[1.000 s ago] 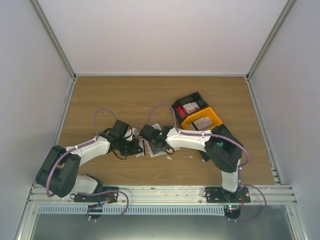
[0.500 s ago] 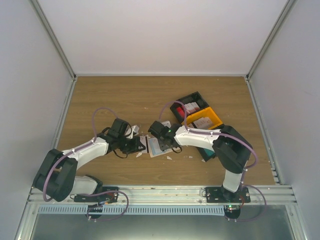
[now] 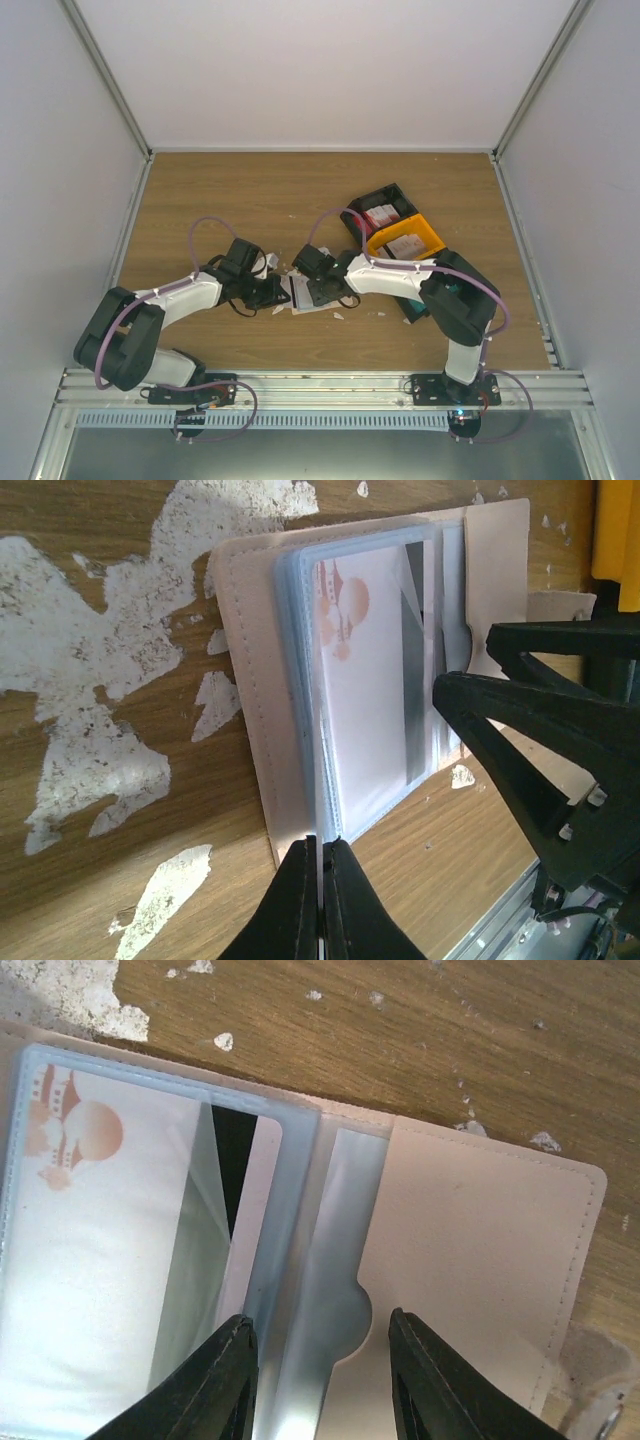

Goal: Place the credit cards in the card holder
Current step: Insert the credit card into the card holder.

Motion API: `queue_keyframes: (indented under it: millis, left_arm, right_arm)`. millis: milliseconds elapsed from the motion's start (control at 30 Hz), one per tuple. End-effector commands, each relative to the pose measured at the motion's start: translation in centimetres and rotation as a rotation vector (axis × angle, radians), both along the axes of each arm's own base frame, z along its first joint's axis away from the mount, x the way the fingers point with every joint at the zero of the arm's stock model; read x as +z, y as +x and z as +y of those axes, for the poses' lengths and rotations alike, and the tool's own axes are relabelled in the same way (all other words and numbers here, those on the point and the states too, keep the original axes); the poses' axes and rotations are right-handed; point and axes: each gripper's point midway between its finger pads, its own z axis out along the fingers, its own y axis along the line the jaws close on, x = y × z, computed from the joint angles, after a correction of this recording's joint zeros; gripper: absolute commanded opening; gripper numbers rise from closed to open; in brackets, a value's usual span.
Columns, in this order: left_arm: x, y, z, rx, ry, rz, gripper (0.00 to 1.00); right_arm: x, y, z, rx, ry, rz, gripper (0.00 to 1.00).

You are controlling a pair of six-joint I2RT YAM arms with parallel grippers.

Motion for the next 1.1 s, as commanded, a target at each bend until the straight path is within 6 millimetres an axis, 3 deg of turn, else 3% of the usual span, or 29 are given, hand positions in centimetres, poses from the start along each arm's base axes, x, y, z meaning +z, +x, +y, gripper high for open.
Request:
queue_keyframes:
  millis: [0,100,267,500,1067]
  left_arm:
    - [-0.6,0.2,0.3,0.007,0.028,-0.015,0.00]
    - [-0.5,0.2,0.3,0.005,0.029,-0.020,0.00]
    - [-0.3,0.3,0.3,0.000,0.032,-0.029,0.00]
    - [0.0,0.2,0.4,-0.003,0.031,-0.033,0.00]
    - [0.4,0.0,0.4,-0.008,0.027,-0.040,0.00]
  right_arm:
    - [1.4,0.5,-0.7,-0.045,-0.006,-0.047,0.38]
    - [2.2,0.7,-1.3,-0.076,-0.008,-0.068,0.34]
    - [2.9,0.0,0.7,-0.002,0.132,-0.018,0.31]
    - [0.8,-0.8,1.4,0.038,0.176,0.065,0.32]
    - [-3.0,-1.8,-0.5,0.008,0.124,0.153,0.22]
